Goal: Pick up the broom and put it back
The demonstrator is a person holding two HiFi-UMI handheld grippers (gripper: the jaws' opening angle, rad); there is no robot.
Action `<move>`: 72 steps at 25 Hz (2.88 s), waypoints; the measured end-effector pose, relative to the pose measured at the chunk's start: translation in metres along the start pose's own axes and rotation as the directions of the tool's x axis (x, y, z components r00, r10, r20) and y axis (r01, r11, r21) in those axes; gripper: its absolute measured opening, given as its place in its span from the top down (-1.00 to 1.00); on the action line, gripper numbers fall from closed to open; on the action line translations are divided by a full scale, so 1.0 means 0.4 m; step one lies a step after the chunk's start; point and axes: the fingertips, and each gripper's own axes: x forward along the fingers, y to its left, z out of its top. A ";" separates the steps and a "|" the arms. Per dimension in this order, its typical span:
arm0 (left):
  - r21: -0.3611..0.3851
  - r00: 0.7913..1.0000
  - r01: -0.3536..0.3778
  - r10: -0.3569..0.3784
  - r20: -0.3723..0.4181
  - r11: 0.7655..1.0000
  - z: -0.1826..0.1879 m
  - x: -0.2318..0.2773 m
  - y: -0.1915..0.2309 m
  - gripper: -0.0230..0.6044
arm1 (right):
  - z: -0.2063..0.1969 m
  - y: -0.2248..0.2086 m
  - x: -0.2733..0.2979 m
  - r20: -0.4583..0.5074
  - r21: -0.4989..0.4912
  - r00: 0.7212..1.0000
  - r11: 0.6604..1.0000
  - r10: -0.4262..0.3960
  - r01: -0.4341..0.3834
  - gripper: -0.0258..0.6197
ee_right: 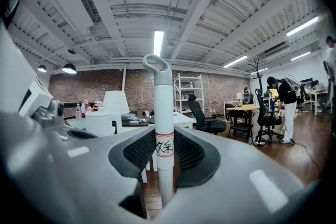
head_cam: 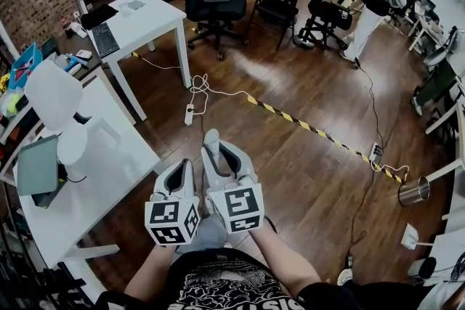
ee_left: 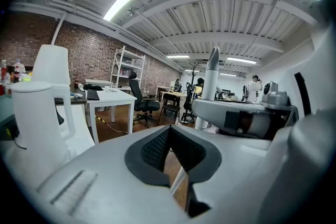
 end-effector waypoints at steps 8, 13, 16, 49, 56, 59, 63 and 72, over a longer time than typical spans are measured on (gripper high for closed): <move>-0.007 0.999 -0.038 0.038 0.010 0.999 0.056 0.191 0.041 0.91 | -0.010 -0.119 0.147 -0.020 -0.004 1.000 1.000 0.016 -0.016 0.61; -0.011 0.998 -0.058 0.058 -0.003 0.998 0.102 0.313 0.077 0.91 | -0.007 -0.184 0.257 -0.038 0.014 0.999 0.999 0.030 -0.029 0.61; -0.019 0.997 -0.071 0.071 -0.002 0.997 0.133 0.378 0.102 0.91 | -0.002 -0.213 0.326 -0.049 0.022 0.998 0.999 0.050 -0.049 0.61; -0.190 0.890 -0.429 0.449 0.077 0.883 0.347 0.720 0.624 0.91 | 0.088 -0.140 1.069 -0.056 -0.023 0.886 0.887 0.460 -0.462 0.61; -0.233 0.843 -0.509 0.534 0.059 0.829 0.389 0.811 0.721 0.91 | 0.076 -0.121 1.220 -0.094 -0.015 0.827 0.830 0.555 -0.558 0.61; -0.241 0.827 -0.533 0.559 0.054 0.811 0.417 0.849 0.749 0.91 | 0.075 -0.119 1.281 -0.102 -0.008 0.809 0.813 0.579 -0.583 0.61; -0.254 0.805 -0.565 0.593 0.040 0.785 0.418 0.892 0.793 0.91 | 0.061 -0.117 1.354 -0.113 -0.006 0.787 0.791 0.607 -0.611 0.61; -0.253 0.750 -0.640 0.661 -0.001 0.726 0.410 0.941 0.869 0.91 | 0.011 -0.121 1.515 -0.135 -0.004 0.762 0.768 0.634 -0.640 0.61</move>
